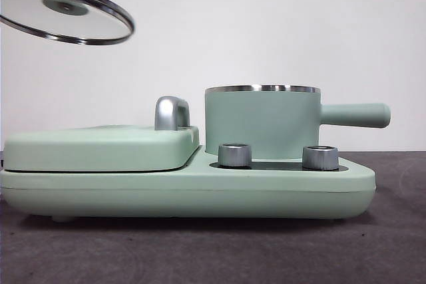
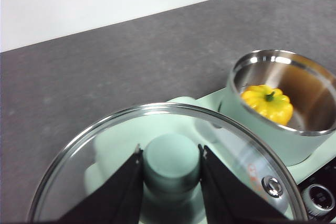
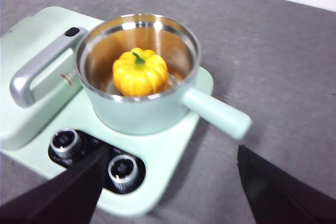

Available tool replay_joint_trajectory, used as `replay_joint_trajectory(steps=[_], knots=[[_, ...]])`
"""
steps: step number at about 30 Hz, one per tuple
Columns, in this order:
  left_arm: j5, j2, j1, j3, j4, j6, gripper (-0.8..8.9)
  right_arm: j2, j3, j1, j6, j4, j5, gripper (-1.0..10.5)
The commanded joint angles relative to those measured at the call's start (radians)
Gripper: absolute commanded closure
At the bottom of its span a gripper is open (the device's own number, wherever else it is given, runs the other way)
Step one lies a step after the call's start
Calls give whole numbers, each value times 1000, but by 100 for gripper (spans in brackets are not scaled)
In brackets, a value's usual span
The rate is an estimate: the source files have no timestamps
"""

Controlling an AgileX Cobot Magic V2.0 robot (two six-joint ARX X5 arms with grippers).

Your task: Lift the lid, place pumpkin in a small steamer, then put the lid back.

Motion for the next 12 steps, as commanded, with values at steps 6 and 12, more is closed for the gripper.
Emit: replay_joint_trajectory(steps=[6,12], knots=[[5,109,-138,13,191,-14,803,-117,-15,9,70,-80,51,570],[-24,230,-238,14,390,-78,803,-134,-15,9,96,-80,51,569]])
